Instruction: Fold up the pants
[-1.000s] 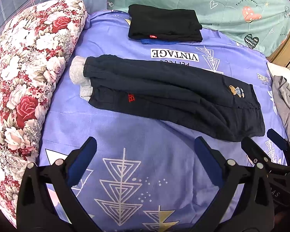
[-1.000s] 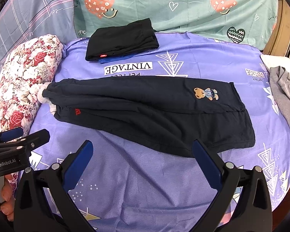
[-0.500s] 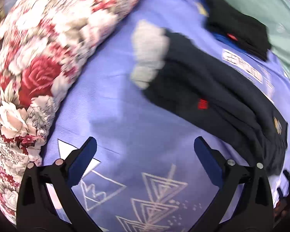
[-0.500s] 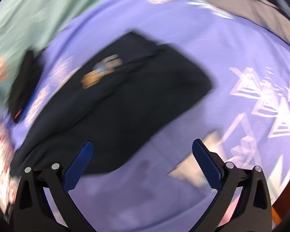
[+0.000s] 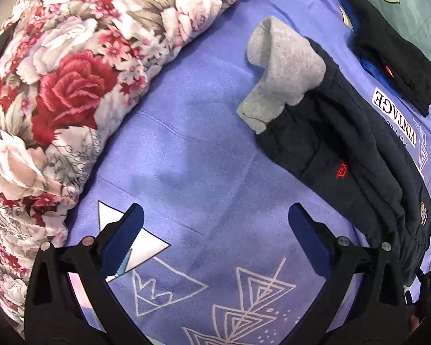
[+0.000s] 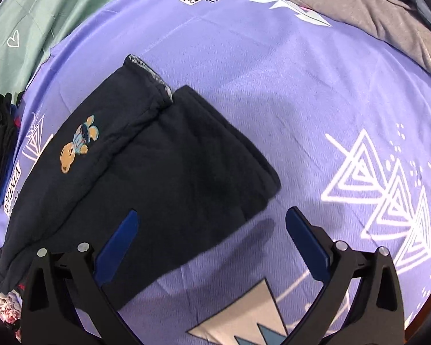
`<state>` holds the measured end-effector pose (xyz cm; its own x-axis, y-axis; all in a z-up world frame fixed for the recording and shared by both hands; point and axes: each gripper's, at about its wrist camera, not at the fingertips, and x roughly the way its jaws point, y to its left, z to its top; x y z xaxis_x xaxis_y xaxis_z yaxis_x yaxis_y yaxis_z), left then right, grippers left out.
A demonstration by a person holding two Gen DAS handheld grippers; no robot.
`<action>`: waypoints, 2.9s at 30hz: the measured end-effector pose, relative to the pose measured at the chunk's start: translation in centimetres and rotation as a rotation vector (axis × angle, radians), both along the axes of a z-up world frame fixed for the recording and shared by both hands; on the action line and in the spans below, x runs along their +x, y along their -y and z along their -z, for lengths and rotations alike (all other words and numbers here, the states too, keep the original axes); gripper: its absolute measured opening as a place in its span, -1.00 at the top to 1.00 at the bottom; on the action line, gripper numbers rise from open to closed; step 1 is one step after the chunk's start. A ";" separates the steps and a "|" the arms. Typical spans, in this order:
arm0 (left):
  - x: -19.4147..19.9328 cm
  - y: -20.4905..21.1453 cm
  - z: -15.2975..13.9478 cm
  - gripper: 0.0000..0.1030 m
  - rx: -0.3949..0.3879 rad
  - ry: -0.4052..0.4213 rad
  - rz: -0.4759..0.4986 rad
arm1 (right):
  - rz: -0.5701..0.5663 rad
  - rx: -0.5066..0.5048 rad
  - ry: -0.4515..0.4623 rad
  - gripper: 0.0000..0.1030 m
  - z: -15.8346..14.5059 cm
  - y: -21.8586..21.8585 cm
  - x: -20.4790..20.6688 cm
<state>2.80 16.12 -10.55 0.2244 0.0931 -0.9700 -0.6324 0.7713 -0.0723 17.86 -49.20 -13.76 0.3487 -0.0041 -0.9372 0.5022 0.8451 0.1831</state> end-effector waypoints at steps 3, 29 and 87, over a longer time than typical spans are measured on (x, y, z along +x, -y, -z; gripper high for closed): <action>0.4 0.4 0.3 -0.96 -0.026 -0.001 -0.009 | -0.005 0.039 0.014 -0.55 -0.1 0.3 0.8; 13.9 1.0 5.8 -0.24 0.213 0.083 0.390 | -0.057 0.155 0.070 -0.17 -1.6 0.9 0.4; -2.6 -2.0 -6.5 0.46 -0.170 0.364 0.211 | -0.077 0.199 0.188 0.85 -7.5 4.2 -0.7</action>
<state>0.17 18.13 -4.07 0.5504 -0.1448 -0.8222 -0.3731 0.8384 -0.3974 17.12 -53.43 -6.29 0.5090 0.2070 -0.8355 0.3795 0.8173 0.4336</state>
